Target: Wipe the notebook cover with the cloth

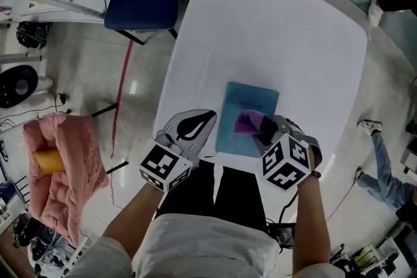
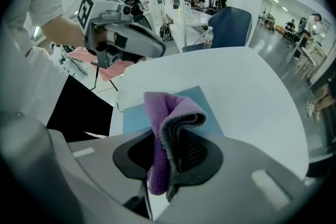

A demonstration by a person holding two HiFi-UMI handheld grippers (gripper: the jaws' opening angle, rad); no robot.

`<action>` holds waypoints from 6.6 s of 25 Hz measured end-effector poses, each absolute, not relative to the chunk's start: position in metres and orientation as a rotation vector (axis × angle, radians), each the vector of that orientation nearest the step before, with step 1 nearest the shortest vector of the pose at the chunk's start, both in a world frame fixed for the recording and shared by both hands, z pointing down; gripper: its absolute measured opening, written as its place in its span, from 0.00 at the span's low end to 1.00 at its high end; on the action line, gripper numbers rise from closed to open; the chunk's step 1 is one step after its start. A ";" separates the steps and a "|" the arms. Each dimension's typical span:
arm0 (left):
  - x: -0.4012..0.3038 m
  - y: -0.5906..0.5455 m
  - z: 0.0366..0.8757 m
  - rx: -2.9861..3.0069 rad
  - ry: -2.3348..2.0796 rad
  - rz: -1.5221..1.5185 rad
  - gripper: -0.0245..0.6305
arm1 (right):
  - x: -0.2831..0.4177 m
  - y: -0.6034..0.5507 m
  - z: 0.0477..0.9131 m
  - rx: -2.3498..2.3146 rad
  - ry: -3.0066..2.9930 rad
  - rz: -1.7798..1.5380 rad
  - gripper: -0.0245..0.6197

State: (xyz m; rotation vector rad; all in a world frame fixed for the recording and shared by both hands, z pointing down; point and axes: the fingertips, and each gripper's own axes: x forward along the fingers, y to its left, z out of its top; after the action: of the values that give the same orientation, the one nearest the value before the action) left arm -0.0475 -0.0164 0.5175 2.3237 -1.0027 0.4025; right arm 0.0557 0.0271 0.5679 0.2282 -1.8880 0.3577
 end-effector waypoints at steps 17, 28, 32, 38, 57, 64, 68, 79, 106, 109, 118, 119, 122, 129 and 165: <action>-0.088 -0.039 0.528 2.266 -1.062 0.386 0.04 | 0.018 -0.048 0.583 0.307 -1.909 0.205 0.21; -0.098 -0.049 0.534 2.251 -1.047 0.377 0.04 | 0.009 -0.061 0.606 0.286 -1.865 0.170 0.21; -0.100 -0.052 0.537 2.254 -1.039 0.377 0.04 | 0.007 -0.062 0.610 0.286 -1.854 0.192 0.21; -0.101 -0.052 0.540 2.258 -1.028 0.389 0.04 | 0.009 -0.060 0.613 0.309 -1.856 0.183 0.21; -0.096 -0.033 0.534 2.272 -1.014 0.392 0.04 | 0.005 -0.025 0.610 0.283 -1.856 0.210 0.20; -0.089 -0.025 0.528 2.286 -1.003 0.398 0.04 | 0.005 -0.003 0.608 0.251 -1.849 0.246 0.20; -0.086 -0.020 0.527 2.294 -0.993 0.400 0.04 | 0.005 0.007 0.608 0.241 -1.849 0.260 0.20; -0.079 -0.011 0.527 2.309 -0.975 0.407 0.04 | 0.004 0.030 0.609 0.227 -1.854 0.282 0.20; -0.062 0.015 0.522 2.329 -0.944 0.406 0.04 | 0.000 0.106 0.607 0.169 -1.850 0.356 0.20; -0.060 0.017 0.521 2.330 -0.942 0.403 0.04 | 0.000 0.114 0.605 0.162 -1.848 0.363 0.20; -0.062 0.024 0.525 2.325 -0.941 0.410 0.04 | -0.003 0.124 0.607 0.149 -1.855 0.378 0.20; -0.062 0.025 0.525 2.325 -0.941 0.411 0.04 | -0.003 0.124 0.608 0.147 -1.855 0.379 0.20; -0.061 0.025 0.525 2.327 -0.939 0.413 0.04 | -0.003 0.123 0.608 0.144 -1.854 0.386 0.20; -0.064 0.025 0.522 2.324 -0.945 0.405 0.04 | -0.002 0.123 0.606 0.141 -1.846 0.388 0.20; -0.038 -0.019 0.450 2.430 -0.948 0.450 0.04 | 0.033 0.074 0.535 0.328 -1.981 0.557 0.21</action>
State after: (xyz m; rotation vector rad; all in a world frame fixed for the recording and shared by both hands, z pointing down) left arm -0.0381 -0.0194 0.4499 2.4303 -0.9475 0.4496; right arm 0.0334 0.0745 0.5351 0.3284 -1.9813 0.5567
